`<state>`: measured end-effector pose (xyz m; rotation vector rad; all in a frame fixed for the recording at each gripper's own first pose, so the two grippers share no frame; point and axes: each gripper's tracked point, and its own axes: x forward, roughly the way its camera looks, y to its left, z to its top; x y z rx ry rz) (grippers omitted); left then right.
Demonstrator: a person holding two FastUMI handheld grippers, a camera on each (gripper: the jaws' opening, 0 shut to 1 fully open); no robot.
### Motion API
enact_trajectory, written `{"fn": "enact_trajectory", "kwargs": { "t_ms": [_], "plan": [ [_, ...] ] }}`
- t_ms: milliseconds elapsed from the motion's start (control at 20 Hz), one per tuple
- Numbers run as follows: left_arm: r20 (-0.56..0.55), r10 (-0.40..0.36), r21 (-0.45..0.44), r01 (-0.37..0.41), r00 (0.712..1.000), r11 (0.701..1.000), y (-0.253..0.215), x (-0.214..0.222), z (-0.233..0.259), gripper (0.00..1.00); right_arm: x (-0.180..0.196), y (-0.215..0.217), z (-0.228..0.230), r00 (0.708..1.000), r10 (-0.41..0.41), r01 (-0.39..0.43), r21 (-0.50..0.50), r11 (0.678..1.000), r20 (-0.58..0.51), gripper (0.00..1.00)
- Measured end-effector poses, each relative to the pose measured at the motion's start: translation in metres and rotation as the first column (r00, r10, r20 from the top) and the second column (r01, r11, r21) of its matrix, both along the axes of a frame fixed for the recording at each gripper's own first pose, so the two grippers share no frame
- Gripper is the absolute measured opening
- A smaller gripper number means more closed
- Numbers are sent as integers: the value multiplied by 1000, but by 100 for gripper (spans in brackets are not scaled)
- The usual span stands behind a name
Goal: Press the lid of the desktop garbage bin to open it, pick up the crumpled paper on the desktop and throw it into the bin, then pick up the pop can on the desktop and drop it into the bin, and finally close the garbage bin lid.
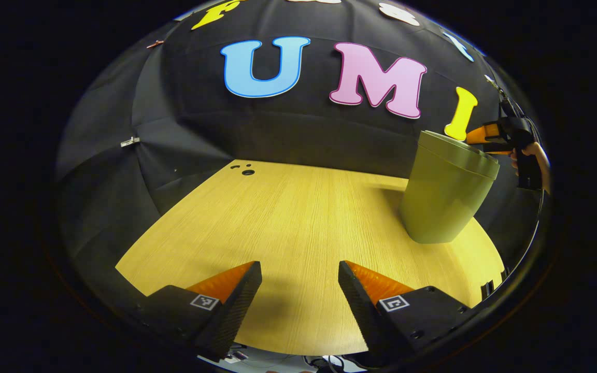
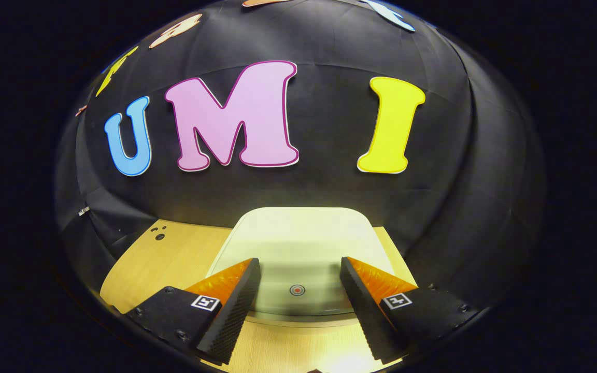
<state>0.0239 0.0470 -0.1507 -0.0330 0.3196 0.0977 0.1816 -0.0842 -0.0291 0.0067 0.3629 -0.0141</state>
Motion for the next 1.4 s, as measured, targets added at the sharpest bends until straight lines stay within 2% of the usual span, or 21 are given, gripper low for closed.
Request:
{"fn": "enact_trajectory", "kwargs": {
  "t_ms": [300,500,850,1150,1400],
  "plan": [
    [-19,-43,-11,43,999,999,-13,14,-5,96,-2,0,-5,1000,-11,11,25,1000,0,98],
    [-17,-73,17,73,997,997,-18,22,-2,96,-2,0,-8,1000,-22,22,7,1000,13,99],
    [-8,-88,3,88,996,996,-23,26,1,96,-6,2,-2,995,-13,13,3,1000,96,98],
    [56,-106,25,105,993,994,-31,24,27,96,-43,7,2,987,8,-4,-25,1000,162,97],
    [108,-131,75,123,986,990,-45,17,52,96,-85,12,0,979,13,-16,13,1000,203,97]
  ]
}}
